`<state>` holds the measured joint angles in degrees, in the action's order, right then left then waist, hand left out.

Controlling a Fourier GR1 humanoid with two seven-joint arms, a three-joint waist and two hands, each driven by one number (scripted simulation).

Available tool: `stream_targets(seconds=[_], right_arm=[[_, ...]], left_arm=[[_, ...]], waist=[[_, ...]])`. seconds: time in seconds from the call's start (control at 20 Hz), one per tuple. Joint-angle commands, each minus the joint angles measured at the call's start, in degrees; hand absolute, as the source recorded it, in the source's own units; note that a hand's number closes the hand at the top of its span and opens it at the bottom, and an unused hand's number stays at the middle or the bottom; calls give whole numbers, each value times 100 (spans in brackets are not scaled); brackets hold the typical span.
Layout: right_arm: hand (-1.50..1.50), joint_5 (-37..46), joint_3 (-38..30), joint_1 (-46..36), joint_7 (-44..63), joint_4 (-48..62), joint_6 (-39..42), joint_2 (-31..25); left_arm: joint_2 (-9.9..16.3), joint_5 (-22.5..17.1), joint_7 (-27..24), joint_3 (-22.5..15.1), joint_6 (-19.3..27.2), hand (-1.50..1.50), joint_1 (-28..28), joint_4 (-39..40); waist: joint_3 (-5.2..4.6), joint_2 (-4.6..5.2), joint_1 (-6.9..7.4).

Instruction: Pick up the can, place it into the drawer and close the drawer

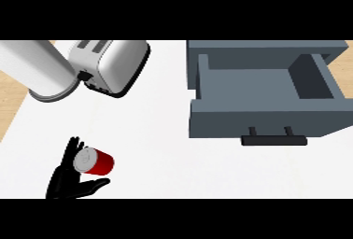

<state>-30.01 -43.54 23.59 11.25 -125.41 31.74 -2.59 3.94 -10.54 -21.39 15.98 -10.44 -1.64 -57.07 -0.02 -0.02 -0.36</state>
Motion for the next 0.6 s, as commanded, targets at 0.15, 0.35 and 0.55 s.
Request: stream_targets(seconds=[0.15,0.35,0.55], right_arm=[[-150,-490,-295,138,313,-186,113,-57],[-150,-59,-54,-121,343,-252,42,95],[-150,-801,-394,210,355,-85,169,-185]], left_arm=[[61,-411,-118,210,-218,-150,534,757],[-72,-474,126,-70,-259,150,342,258],[37,-680,297,-125,-725,150,477,181]], waist=[[-2,1,-15],[1,0,12],[2,-7,-6]])
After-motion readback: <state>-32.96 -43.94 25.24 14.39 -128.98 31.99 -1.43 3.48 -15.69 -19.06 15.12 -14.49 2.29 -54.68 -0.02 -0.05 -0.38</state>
